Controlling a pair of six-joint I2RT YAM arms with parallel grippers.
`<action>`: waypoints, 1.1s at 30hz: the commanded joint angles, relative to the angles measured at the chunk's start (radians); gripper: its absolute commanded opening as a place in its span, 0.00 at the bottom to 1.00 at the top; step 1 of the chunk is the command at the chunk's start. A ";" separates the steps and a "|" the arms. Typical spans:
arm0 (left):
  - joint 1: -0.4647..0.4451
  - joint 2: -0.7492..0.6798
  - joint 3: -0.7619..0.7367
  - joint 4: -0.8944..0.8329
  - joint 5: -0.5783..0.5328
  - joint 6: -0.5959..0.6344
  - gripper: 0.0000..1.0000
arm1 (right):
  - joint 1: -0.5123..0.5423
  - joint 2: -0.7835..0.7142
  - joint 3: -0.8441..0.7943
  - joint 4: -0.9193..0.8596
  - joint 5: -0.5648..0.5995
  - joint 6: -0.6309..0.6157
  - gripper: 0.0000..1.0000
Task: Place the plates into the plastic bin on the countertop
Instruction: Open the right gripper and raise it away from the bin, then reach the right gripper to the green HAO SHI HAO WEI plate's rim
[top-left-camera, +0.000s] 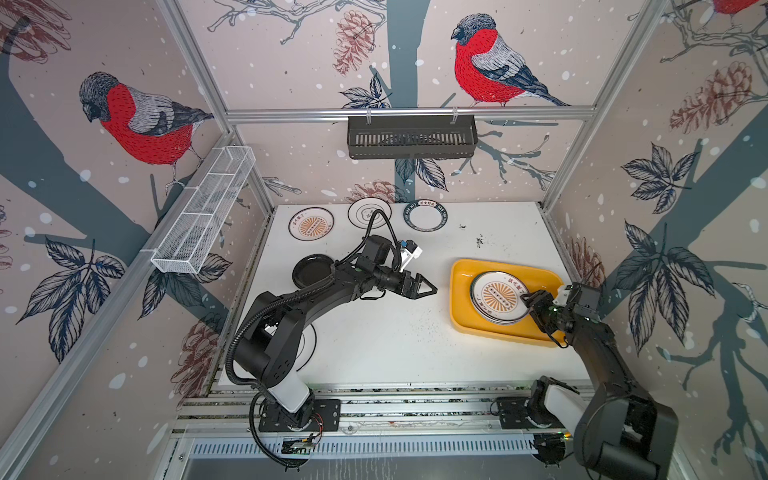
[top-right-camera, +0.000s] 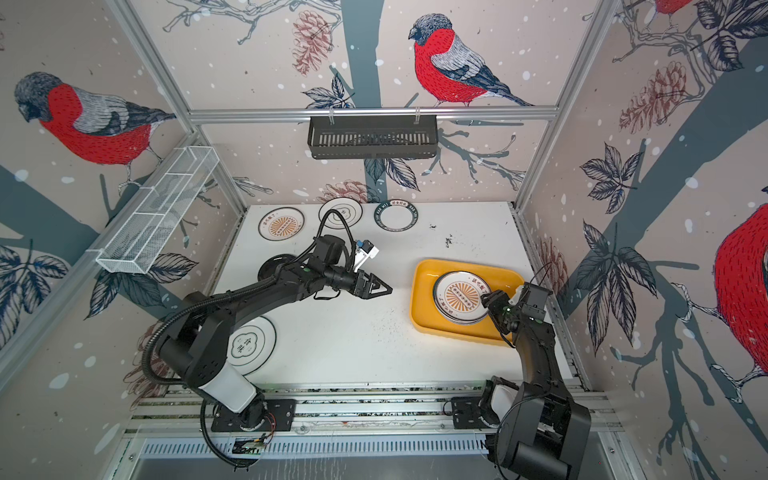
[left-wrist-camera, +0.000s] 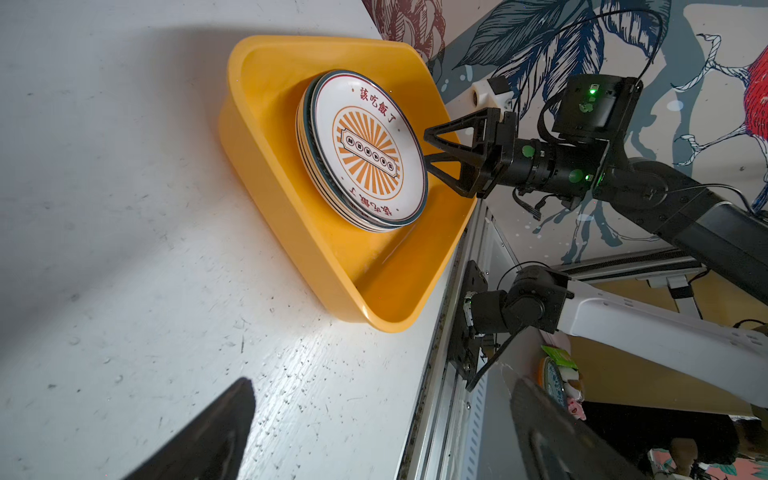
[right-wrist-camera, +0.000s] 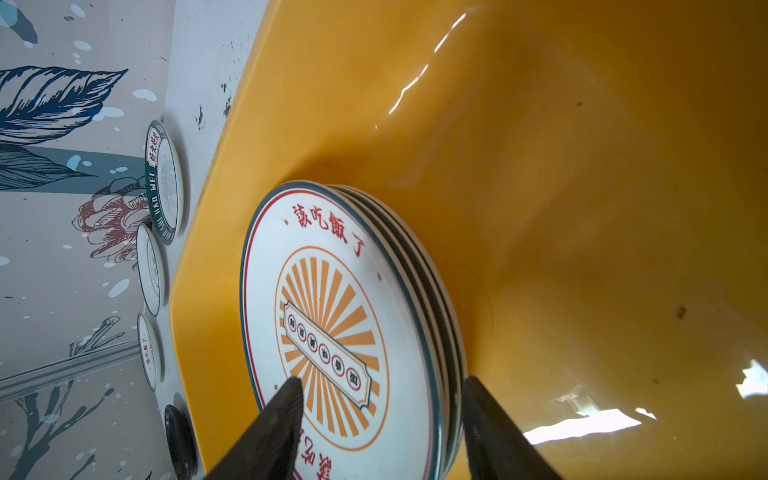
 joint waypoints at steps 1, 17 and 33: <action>0.008 -0.007 -0.004 0.027 0.004 -0.001 0.96 | 0.001 -0.008 0.013 -0.018 0.022 -0.018 0.64; 0.023 -0.022 -0.014 0.037 -0.023 -0.014 0.96 | 0.067 -0.022 0.055 0.001 0.045 -0.014 0.85; 0.051 -0.310 -0.139 0.062 -0.553 -0.035 0.96 | 0.364 0.107 0.355 0.062 0.294 -0.032 0.99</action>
